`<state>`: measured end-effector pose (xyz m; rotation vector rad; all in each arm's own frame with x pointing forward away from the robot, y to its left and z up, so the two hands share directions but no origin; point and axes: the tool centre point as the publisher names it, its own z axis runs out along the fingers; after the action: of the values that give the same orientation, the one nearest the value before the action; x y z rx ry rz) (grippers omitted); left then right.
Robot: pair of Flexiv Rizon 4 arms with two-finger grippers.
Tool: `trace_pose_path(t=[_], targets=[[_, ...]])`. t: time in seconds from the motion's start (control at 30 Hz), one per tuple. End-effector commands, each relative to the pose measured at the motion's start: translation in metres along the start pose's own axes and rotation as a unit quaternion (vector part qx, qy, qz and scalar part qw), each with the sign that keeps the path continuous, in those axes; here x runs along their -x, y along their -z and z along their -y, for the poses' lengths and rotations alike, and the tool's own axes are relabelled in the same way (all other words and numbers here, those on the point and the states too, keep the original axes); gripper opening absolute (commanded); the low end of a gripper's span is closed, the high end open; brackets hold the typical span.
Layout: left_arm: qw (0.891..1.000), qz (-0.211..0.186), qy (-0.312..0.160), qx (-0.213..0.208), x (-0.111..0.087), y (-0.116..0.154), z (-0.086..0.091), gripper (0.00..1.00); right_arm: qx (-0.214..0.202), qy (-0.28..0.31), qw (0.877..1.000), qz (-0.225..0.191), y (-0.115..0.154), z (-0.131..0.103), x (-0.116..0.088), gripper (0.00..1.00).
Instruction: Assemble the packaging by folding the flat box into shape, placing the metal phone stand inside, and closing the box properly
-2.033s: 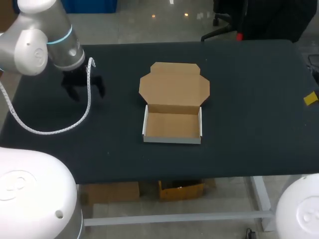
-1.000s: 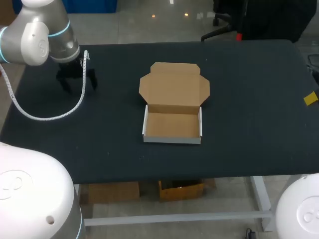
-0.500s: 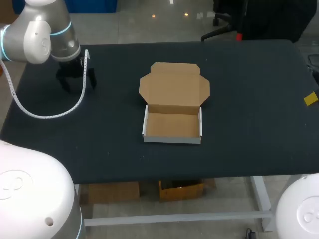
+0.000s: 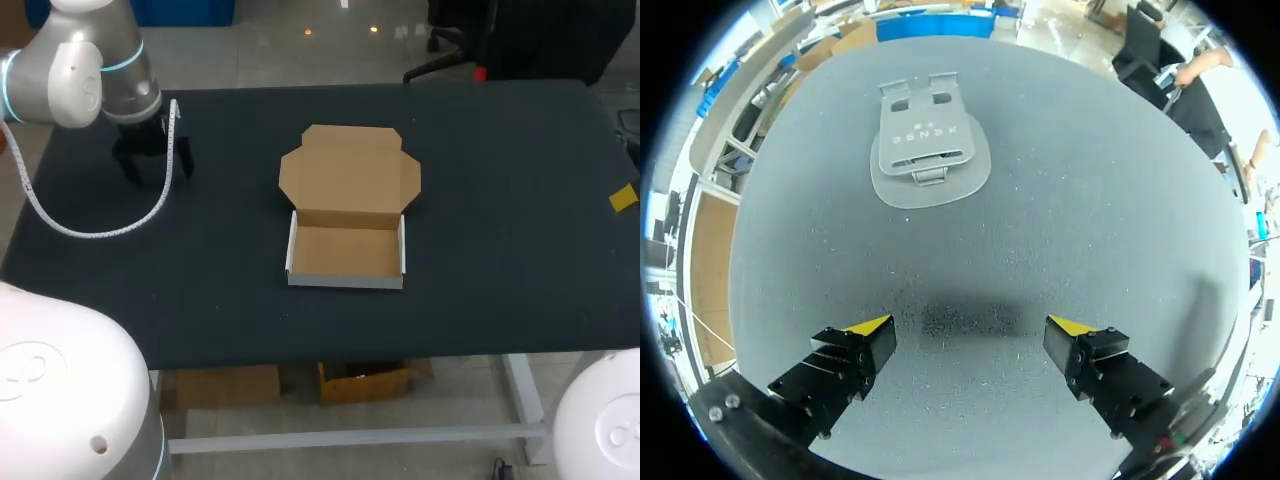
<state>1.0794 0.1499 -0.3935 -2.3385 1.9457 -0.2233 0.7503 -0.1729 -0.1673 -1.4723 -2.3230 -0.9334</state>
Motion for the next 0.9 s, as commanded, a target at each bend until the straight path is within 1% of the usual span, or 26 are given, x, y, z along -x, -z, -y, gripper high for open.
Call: trace_pose_path(t=[0.03, 0.13, 0.33, 0.57, 0.9], targets=[[1.000, 0.005, 0.003, -0.006, -0.001, 0.000, 0.000, 1.00, 0.000, 0.000, 1.000, 0.000, 0.001, 0.001, -0.001, 1.00], [1.000, 0.006, 0.004, -0.012, -0.002, 0.000, 0.001, 1.00, 0.000, 0.000, 1.000, 0.000, 0.001, 0.001, -0.001, 1.00], [1.000, 0.011, 0.008, -0.012, -0.001, -0.003, 0.008, 1.00, 0.000, 0.000, 1.000, 0.000, 0.001, 0.001, -0.001, 1.00], [1.000, 0.017, 0.010, -0.011, -0.001, -0.007, 0.022, 1.00, 0.000, 0.000, 1.000, 0.000, 0.001, 0.001, -0.001, 1.00], [1.000, 0.016, 0.017, 0.002, 0.004, -0.013, 0.037, 1.00, 0.000, 0.000, 1.000, 0.000, 0.001, 0.001, -0.001, 1.00]])
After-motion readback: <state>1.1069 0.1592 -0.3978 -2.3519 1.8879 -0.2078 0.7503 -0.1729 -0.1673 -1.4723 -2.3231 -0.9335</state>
